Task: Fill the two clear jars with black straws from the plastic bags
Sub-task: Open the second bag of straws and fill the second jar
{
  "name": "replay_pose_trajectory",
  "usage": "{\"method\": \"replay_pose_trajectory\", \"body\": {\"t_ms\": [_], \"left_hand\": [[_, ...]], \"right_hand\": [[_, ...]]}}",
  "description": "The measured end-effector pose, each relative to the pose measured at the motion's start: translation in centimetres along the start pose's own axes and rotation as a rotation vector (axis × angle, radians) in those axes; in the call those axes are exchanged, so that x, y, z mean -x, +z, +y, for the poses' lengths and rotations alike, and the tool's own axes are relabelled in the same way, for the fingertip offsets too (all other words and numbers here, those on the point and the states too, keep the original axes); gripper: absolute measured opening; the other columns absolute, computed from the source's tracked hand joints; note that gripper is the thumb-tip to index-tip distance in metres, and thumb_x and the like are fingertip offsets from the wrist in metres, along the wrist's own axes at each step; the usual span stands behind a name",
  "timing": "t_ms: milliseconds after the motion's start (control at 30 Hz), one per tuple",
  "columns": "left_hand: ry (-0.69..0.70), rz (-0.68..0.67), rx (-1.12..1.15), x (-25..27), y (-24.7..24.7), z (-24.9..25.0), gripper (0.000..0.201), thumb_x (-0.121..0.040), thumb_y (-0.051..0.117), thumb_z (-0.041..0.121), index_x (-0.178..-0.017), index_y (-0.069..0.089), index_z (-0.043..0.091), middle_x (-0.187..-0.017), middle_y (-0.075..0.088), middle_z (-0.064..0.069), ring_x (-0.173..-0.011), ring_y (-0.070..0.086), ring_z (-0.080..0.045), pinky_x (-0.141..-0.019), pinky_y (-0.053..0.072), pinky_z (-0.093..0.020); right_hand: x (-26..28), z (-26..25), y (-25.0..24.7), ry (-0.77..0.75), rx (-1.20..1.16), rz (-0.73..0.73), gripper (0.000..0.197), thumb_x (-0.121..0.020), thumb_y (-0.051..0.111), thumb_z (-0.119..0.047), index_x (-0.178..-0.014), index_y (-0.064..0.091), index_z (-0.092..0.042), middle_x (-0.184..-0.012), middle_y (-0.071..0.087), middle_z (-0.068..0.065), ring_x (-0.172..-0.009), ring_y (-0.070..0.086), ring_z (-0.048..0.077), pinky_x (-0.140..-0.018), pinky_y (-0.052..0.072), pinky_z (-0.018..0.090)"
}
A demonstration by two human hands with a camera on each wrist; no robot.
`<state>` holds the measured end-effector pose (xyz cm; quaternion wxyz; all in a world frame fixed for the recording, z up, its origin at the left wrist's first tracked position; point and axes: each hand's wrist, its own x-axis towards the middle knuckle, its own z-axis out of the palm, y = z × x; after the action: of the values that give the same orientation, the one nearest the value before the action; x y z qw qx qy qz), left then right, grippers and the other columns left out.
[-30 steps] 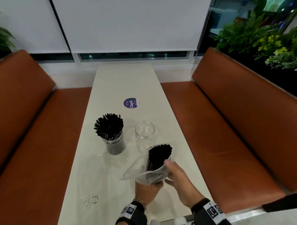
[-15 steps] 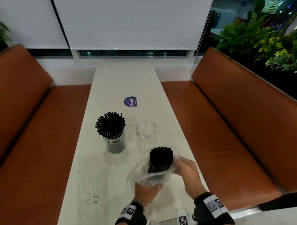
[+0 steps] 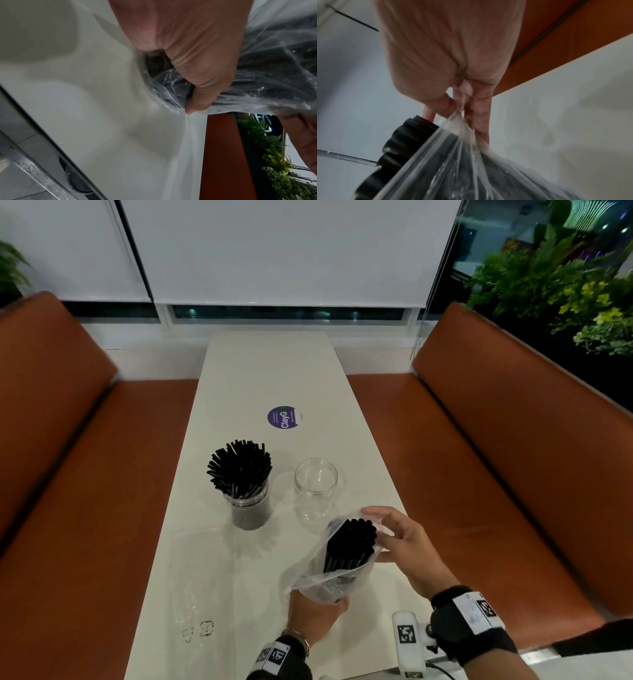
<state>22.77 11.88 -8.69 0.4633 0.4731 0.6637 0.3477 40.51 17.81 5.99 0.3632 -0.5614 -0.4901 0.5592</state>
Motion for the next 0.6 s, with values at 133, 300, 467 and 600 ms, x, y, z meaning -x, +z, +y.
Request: {"method": "replay_pose_trajectory", "body": {"t_ms": [133, 300, 467, 600], "left_hand": [[0.042, -0.023, -0.036, 0.1, -0.2, 0.5, 0.078, -0.063, 0.081, 0.044, -0.135, 0.064, 0.018, -0.114, 0.076, 0.007, -0.105, 0.071, -0.008, -0.101, 0.054, -0.021], [0.072, -0.011, -0.056, -0.1, -0.4, 0.5, 0.07, -0.064, 0.083, 0.045, -0.129, 0.069, 0.023, -0.113, 0.078, 0.012, -0.106, 0.072, -0.006, -0.104, 0.054, -0.031], [0.044, 0.021, 0.012, 0.0, -0.5, 0.7, 0.069, -0.06, 0.084, 0.032, -0.126, 0.07, 0.026, -0.112, 0.079, 0.014, -0.107, 0.073, -0.003, -0.102, 0.057, -0.032], [0.035, -0.028, 0.028, 0.0, -0.8, 1.1, 0.058, -0.067, 0.086, 0.007, -0.106, 0.064, 0.044, -0.099, 0.068, 0.05, -0.095, 0.072, 0.008, -0.085, 0.051, -0.002]], "right_hand": [[-0.2, -1.1, -0.7, -0.04, 0.132, -0.223, 0.077, -0.076, 0.056, 0.021, -0.132, 0.069, -0.03, -0.136, 0.071, -0.008, -0.123, 0.068, 0.03, -0.11, 0.053, 0.055], [-0.5, -0.4, -0.8, -0.073, -0.05, -0.171, 0.049, -0.08, 0.057, 0.033, -0.112, 0.047, -0.003, -0.145, 0.067, -0.002, -0.121, 0.069, 0.043, -0.108, 0.049, 0.068], [0.4, 1.6, -0.7, -0.095, -0.131, -0.058, 0.019, -0.089, 0.062, 0.023, -0.087, 0.052, 0.008, -0.143, 0.069, -0.003, -0.124, 0.071, 0.022, -0.105, 0.055, 0.051], [1.5, 2.5, -0.7, -0.049, -0.192, -0.022, 0.03, -0.088, 0.071, 0.016, -0.115, 0.069, 0.001, -0.144, 0.068, -0.003, -0.122, 0.073, 0.026, -0.112, 0.05, 0.057]]}}
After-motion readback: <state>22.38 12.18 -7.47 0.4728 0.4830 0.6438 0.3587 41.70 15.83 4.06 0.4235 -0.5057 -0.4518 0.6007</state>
